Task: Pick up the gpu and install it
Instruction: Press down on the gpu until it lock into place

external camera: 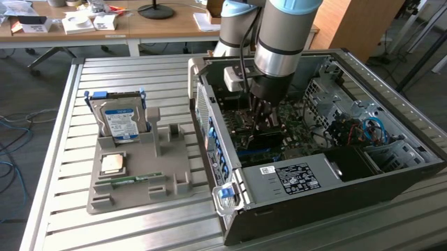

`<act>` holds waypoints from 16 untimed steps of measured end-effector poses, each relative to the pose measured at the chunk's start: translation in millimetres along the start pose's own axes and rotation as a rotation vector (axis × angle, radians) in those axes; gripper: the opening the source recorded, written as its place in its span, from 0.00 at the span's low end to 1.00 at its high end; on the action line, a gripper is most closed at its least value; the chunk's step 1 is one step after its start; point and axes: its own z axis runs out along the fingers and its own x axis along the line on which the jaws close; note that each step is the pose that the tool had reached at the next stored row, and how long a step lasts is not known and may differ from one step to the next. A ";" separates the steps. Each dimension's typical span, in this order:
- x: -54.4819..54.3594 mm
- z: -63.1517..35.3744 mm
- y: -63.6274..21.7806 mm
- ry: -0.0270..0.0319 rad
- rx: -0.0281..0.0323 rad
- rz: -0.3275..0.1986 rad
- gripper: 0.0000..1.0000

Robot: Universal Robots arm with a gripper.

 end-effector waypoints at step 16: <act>0.0 1.7 0.1 -0.0001 0.0000 0.000 0.11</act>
